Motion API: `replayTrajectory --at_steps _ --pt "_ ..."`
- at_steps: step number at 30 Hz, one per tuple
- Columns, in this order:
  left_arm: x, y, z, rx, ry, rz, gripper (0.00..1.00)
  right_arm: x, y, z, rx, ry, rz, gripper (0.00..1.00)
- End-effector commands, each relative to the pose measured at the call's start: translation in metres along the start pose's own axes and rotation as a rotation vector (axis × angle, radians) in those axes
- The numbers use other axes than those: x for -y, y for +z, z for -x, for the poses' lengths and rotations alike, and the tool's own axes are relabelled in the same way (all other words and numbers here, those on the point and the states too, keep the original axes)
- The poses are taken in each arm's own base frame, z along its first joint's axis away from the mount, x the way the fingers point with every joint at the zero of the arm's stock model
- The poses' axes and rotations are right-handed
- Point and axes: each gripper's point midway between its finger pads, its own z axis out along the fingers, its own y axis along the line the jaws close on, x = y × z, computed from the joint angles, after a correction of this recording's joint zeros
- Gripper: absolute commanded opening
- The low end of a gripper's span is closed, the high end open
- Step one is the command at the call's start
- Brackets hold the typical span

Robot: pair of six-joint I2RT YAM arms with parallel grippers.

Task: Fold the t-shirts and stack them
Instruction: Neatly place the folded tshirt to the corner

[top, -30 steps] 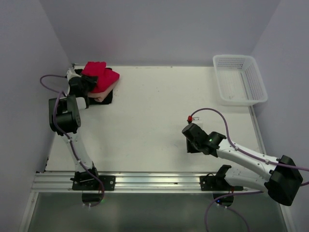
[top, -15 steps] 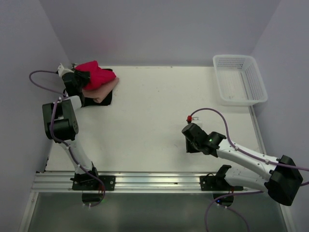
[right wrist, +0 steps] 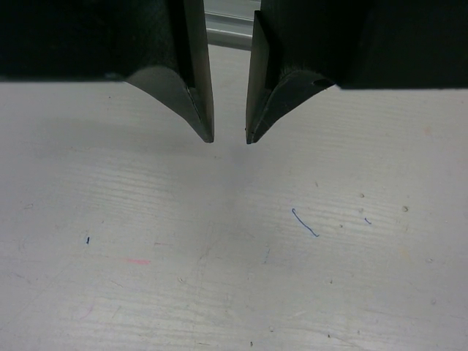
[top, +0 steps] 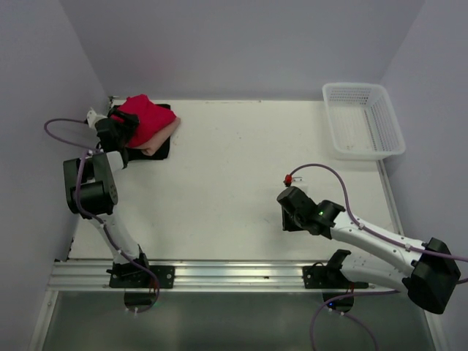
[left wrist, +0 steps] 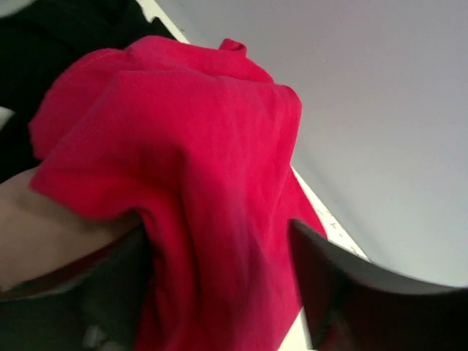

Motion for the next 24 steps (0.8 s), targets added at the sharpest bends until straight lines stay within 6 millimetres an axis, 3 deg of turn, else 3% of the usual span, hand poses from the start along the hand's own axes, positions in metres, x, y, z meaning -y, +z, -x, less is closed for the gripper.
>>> replayTrajectory --at_steps 1,2,3,4,6,9,11,12,13,14,15,16,17,19,20,21,24 --pt "0.047 -0.042 0.084 0.262 -0.007 -0.032 0.88 0.002 0.001 0.000 0.007 -0.006 -0.006 0.29" --pt "0.054 -0.052 0.096 0.297 -0.008 -0.019 0.89 0.001 0.001 -0.001 0.003 -0.012 -0.007 0.29" --pt "0.076 -0.070 0.113 0.346 0.015 -0.040 0.91 0.002 0.003 -0.001 0.000 -0.014 -0.011 0.29" --pt "0.081 -0.079 0.126 0.400 0.022 -0.021 0.99 0.000 0.004 0.000 0.002 -0.014 -0.007 0.29" --pt "0.103 -0.099 0.140 0.442 0.027 -0.013 1.00 -0.002 0.007 -0.001 -0.007 -0.017 -0.005 0.29" --pt "0.127 -0.110 0.146 0.474 0.022 -0.079 1.00 -0.006 0.008 0.001 -0.011 -0.016 0.005 0.29" --pt "0.142 -0.104 0.134 0.423 0.041 -0.171 0.91 -0.008 0.008 0.002 -0.011 -0.015 0.011 0.29" --pt "0.142 -0.091 0.129 0.394 0.036 -0.189 0.66 -0.009 0.008 0.003 -0.010 -0.016 0.012 0.27" --pt "0.149 -0.082 0.116 0.323 0.043 -0.246 0.49 -0.008 0.006 0.004 -0.006 -0.017 0.012 0.27" --pt "0.137 -0.060 0.096 0.249 0.025 -0.250 0.29 -0.008 0.005 0.005 -0.002 -0.016 0.012 0.25" --pt "0.140 -0.050 0.098 0.217 0.007 -0.280 0.00 -0.008 0.005 0.004 -0.004 -0.017 0.012 0.21" --pt "0.141 -0.042 0.086 0.153 -0.003 -0.326 0.00 -0.007 0.005 0.004 -0.001 -0.016 0.011 0.19" --pt "0.125 -0.022 0.066 0.101 -0.035 -0.316 0.00 -0.007 0.004 0.003 -0.004 -0.016 0.012 0.18" --pt "0.123 -0.006 0.060 0.070 -0.048 -0.342 0.00 -0.005 0.004 0.001 -0.005 -0.015 0.009 0.15" --pt "0.102 0.014 0.037 0.017 -0.062 -0.314 0.00 -0.004 0.003 0.001 -0.003 -0.011 0.008 0.15" --pt "0.104 0.024 0.035 -0.011 -0.067 -0.320 0.00 -0.003 0.003 0.000 -0.004 -0.011 0.005 0.14" --pt "0.066 0.048 0.004 -0.089 -0.101 -0.229 0.00 0.000 0.001 0.000 0.002 -0.005 0.000 0.13"
